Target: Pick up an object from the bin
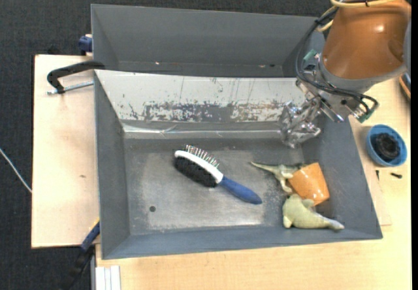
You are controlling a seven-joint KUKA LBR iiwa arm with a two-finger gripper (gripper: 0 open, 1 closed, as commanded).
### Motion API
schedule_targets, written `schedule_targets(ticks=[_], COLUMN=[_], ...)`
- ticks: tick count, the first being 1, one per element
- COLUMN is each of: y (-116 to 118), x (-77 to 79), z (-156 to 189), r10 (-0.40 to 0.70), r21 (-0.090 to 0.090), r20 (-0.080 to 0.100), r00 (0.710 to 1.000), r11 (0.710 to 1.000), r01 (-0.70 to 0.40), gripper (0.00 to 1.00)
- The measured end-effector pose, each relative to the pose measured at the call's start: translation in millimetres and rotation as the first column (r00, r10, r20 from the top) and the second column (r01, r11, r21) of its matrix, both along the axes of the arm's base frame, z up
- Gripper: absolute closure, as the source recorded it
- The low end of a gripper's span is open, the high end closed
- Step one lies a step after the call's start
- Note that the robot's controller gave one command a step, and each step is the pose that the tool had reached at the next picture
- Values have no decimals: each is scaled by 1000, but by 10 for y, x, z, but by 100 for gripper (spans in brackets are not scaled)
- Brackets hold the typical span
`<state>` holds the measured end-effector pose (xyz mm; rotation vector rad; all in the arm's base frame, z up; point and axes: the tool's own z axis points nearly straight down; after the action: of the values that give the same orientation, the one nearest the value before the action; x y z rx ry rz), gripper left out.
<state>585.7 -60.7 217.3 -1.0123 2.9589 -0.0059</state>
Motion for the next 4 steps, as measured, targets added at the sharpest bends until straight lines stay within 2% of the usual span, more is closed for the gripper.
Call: schedule_targets(ticks=[1, 2, 3, 4], y=[-8, 728, 707, 1456], x=[-16, -593, -571, -900], z=[-36, -1483, -1446, -310], r10=[-2, -128, -130, 106], r21=[1, 3, 2, 3], r20=[-7, -12, -7, -5], r00=[1000, 992, 992, 994], r11=[1000, 992, 992, 994], r01=[2, 128, 130, -106], gripper=[0, 0, 100, 100])
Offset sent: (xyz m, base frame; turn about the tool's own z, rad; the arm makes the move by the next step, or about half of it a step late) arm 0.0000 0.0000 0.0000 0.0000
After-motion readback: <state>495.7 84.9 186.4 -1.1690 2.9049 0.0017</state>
